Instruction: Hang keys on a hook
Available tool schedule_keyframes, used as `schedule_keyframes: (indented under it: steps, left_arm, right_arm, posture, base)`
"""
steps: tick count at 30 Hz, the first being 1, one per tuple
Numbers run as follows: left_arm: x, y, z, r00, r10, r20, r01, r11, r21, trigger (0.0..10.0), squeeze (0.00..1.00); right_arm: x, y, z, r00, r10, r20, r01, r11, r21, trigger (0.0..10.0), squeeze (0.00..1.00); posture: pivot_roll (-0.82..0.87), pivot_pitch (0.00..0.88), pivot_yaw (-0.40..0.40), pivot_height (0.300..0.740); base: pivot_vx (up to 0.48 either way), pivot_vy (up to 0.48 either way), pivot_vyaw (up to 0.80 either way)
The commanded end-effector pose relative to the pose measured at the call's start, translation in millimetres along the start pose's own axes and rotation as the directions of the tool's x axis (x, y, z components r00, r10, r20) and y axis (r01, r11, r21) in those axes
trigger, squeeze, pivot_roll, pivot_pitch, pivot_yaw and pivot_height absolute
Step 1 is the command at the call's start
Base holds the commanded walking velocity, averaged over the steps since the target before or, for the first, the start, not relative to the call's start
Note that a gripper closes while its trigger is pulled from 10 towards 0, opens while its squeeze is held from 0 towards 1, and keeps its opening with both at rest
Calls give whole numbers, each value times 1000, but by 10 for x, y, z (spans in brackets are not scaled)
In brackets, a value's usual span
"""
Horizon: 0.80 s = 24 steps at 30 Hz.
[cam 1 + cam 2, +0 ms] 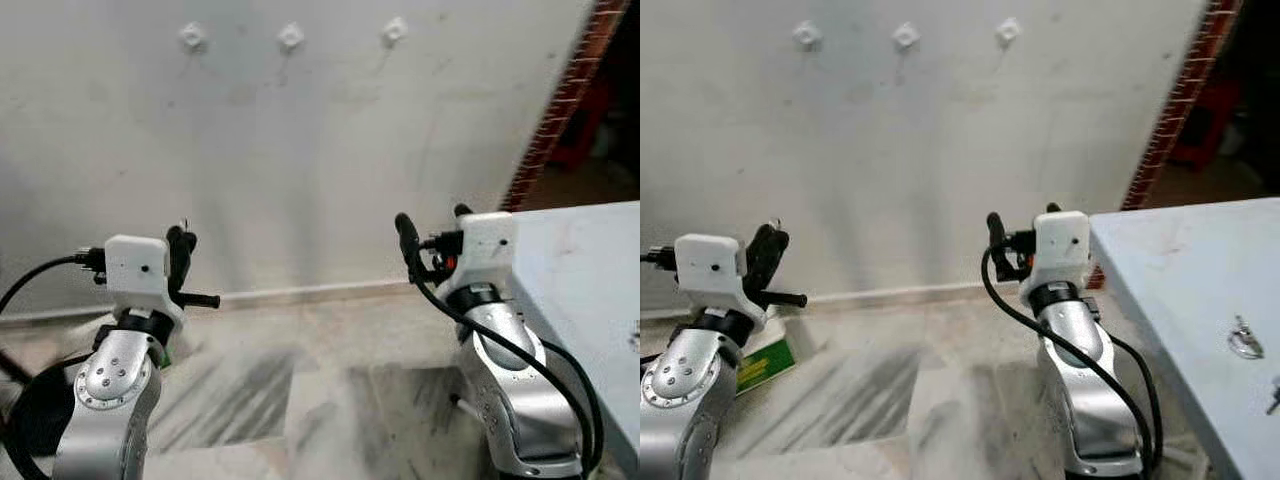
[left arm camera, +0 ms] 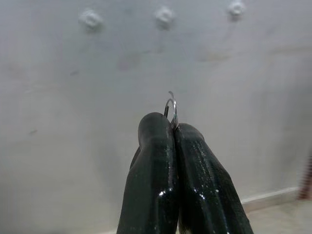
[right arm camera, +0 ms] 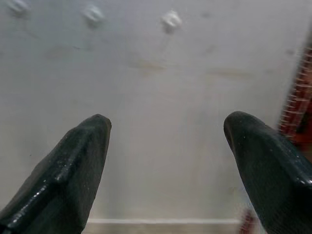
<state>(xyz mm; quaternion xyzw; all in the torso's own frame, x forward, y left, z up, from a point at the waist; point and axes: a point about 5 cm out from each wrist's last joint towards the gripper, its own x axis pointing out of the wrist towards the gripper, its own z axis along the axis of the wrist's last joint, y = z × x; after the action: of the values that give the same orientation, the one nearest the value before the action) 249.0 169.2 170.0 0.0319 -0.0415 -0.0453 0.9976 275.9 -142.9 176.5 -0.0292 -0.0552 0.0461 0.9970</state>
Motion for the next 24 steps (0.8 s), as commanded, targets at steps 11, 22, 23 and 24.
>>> schedule_keyframes:
  steps: [11,22,23,24]
  left_arm:
    - [-42,74,28,1000,30,-1,-30,999,29,10000,0]
    - [-36,86,38,999,47,0,-47,998,36,10000,0]
    - [-35,86,39,999,48,1,-48,998,37,10000,0]
    - [-32,81,35,999,47,-1,-47,998,42,10000,0]
  right_arm:
    - [24,63,18,1000,22,7,-22,1000,16,10000,0]
    - [45,63,-7,1000,7,-6,-7,1000,22,10000,0]
    - [44,61,-7,1000,4,-6,-4,1000,22,10000,0]
    - [44,59,-9,1000,3,-6,-3,1000,25,10000,0]
  posture:
    - [52,0,3,740]
    - [61,0,3,740]
    - [61,0,3,740]
    - [59,0,4,740]
  base:
    - [274,394,0]
    - [226,344,0]
    - [0,0,0]
    - [0,0,0]
